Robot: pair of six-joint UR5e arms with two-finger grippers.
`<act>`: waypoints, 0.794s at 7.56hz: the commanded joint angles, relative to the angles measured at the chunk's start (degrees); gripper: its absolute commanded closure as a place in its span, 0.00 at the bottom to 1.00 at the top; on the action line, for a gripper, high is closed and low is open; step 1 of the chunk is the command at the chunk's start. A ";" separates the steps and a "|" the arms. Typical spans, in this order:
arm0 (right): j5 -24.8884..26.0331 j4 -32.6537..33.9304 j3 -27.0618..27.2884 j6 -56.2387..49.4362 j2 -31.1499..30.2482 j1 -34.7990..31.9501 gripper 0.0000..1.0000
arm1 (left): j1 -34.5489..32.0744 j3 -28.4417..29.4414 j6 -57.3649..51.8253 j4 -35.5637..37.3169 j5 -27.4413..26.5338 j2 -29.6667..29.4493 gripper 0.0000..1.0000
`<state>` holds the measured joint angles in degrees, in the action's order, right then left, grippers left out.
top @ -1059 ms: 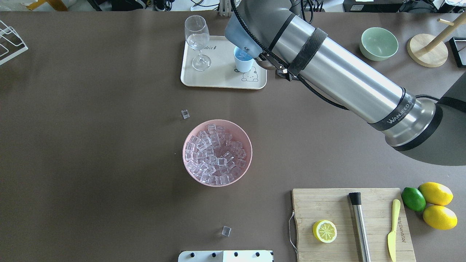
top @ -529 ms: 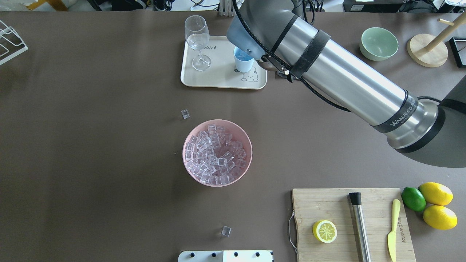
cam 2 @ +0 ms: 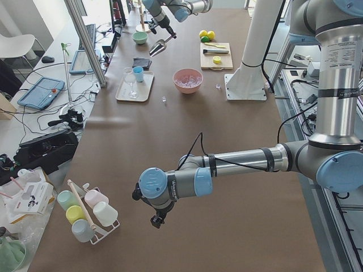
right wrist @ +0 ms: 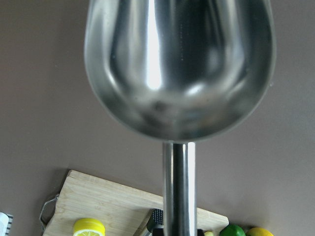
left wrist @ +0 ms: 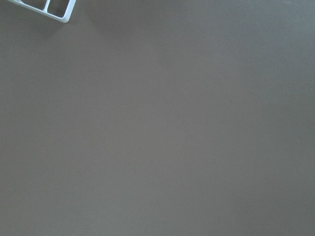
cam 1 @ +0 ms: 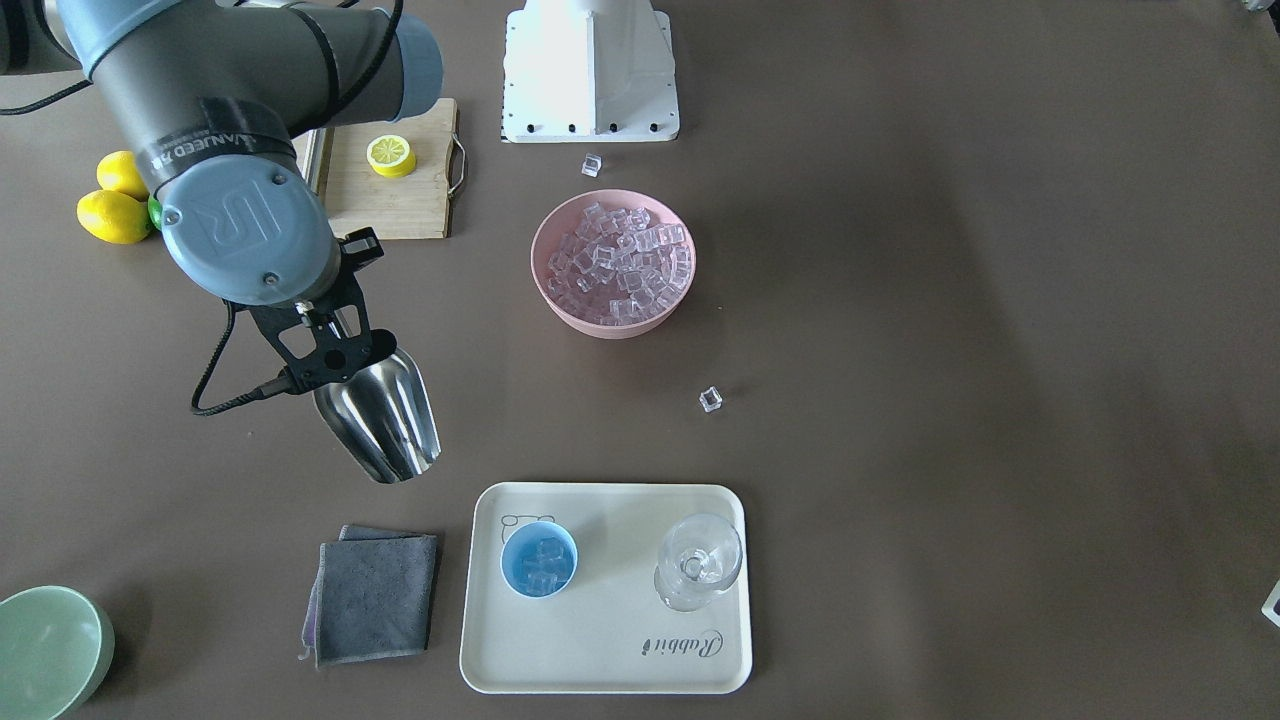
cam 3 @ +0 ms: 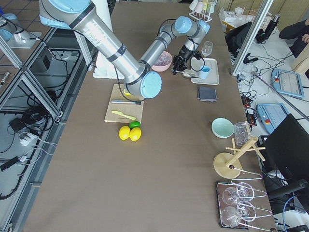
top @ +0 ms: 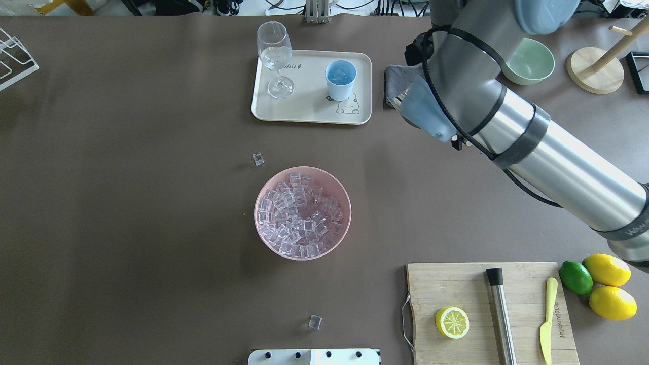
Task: Put ice in cup with scoop
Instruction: 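Carry the empty scoop back and lower it onto the table with the right gripper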
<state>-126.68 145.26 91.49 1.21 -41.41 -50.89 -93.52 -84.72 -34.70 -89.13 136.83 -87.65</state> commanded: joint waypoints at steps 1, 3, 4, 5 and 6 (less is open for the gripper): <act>-0.59 -1.72 18.23 8.74 -16.38 -0.44 1.00 | -0.43 -1.49 10.46 5.44 0.19 -0.77 0.01; -4.87 -12.83 25.47 22.74 -28.23 -0.53 1.00 | -0.35 -1.76 18.32 5.46 0.28 -0.86 0.01; -5.68 -20.38 25.67 28.88 -32.55 -0.53 1.00 | -0.17 -2.02 21.57 5.37 0.28 -1.03 0.01; -5.77 -29.85 24.71 36.25 -36.51 0.00 1.00 | -0.08 -2.72 24.13 5.46 0.11 -1.91 0.01; -5.69 -38.82 22.53 42.93 -38.90 1.57 1.00 | -0.08 -2.73 24.94 5.54 0.02 -2.09 0.01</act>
<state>-131.95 122.25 116.20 31.87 -74.35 -51.10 -93.69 -87.01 -12.97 -83.72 137.02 -89.07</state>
